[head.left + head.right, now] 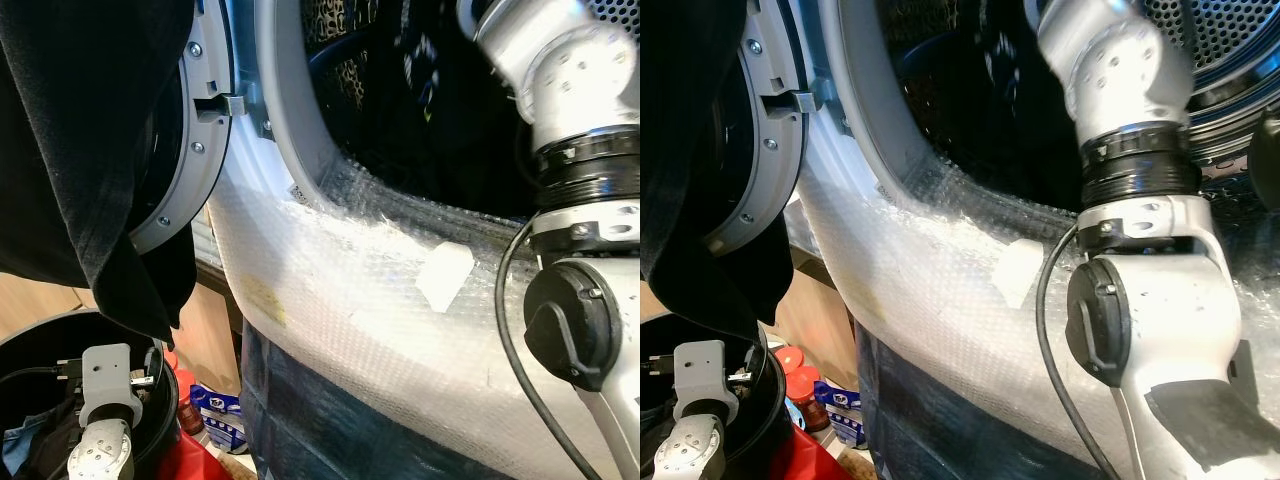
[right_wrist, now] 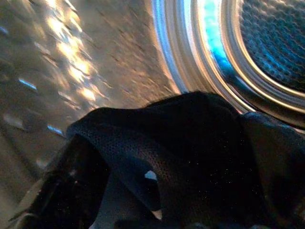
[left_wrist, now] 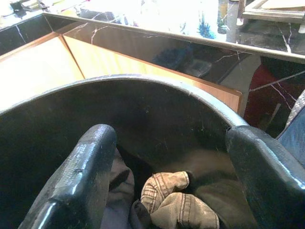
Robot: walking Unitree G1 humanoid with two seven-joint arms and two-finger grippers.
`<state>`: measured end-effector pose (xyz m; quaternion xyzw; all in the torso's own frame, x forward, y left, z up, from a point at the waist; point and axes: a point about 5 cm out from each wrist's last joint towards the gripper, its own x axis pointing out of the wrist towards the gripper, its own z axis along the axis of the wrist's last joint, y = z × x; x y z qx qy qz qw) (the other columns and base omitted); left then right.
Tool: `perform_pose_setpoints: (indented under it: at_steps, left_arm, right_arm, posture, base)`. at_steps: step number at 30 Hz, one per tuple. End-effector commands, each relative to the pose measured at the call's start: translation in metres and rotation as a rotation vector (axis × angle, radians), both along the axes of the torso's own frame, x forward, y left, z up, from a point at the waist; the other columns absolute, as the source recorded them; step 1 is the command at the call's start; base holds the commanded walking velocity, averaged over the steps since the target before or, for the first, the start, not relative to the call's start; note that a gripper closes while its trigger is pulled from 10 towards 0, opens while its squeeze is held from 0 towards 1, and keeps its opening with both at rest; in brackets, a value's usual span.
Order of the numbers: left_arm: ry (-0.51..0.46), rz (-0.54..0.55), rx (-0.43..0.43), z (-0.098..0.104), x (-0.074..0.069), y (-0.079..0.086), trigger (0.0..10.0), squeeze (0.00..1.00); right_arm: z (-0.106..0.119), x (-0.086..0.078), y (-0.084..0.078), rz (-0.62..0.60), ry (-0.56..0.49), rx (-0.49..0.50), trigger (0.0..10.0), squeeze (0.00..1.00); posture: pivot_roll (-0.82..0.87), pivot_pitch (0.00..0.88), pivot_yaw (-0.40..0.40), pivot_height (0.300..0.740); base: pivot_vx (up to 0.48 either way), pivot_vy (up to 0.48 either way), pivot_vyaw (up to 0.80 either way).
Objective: Clothes washing
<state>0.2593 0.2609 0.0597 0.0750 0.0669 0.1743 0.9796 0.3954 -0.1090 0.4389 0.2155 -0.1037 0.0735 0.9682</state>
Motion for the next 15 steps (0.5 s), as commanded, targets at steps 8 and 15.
perform_pose_setpoints:
  at_steps: [8, 15]
  left_arm:
    - [0.104, -0.062, 0.0, -0.02, -0.001, -0.013, 10.0, 0.0]
    - [0.103, -0.054, 0.006, -0.02, -0.002, -0.01, 10.0, 0.0]
  right_arm:
    - [-0.033, 0.019, 0.01, -0.041, 0.1, -0.151, 10.0, 1.0]
    - [0.048, -0.008, -0.015, -0.292, -0.289, -0.124, 10.0, 1.0]
  posture:
    - [-0.09, 0.004, -0.036, 0.74]
    - [-0.08, 0.005, -0.039, 0.74]
  base:
    - [0.0, 0.0, 0.0]
    - [0.0, 0.0, 0.0]
